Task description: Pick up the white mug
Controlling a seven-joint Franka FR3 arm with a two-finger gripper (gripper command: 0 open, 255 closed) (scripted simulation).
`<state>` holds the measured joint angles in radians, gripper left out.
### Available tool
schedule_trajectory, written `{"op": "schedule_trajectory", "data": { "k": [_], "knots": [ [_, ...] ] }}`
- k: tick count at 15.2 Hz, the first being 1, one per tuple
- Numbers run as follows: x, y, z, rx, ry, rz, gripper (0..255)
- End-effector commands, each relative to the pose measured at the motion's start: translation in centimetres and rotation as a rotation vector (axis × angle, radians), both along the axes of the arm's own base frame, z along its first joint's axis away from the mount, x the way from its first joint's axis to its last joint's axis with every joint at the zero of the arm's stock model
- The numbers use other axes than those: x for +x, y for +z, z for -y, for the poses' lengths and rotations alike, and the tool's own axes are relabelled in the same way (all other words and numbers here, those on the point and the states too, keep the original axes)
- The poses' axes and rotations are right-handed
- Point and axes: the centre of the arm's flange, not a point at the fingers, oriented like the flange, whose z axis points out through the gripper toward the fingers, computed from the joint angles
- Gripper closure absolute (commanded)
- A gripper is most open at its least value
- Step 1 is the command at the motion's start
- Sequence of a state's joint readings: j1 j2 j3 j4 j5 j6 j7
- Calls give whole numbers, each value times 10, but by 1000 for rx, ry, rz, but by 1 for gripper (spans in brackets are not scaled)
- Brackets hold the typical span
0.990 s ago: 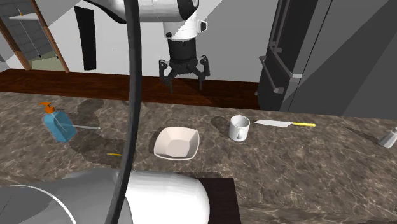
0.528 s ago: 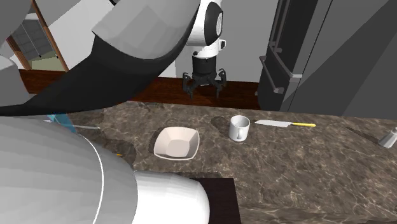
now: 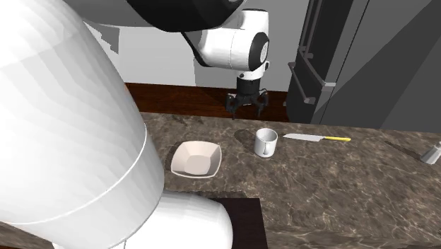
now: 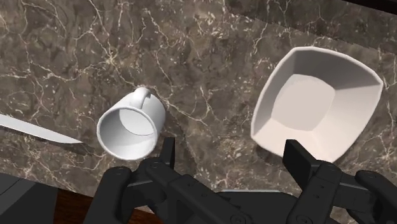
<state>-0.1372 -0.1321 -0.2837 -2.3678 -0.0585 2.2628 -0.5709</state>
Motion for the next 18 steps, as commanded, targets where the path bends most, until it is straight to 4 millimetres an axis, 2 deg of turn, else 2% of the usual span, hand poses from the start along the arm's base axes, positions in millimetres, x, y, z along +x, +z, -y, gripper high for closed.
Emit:
{"op": "schedule_trajectory", "data": {
  "k": [1, 18],
  "knots": [
    [11, -16, 17, 0, 0, 1, 0],
    [108, -155, 167, 15, -11, 2, 0]
  ]
}}
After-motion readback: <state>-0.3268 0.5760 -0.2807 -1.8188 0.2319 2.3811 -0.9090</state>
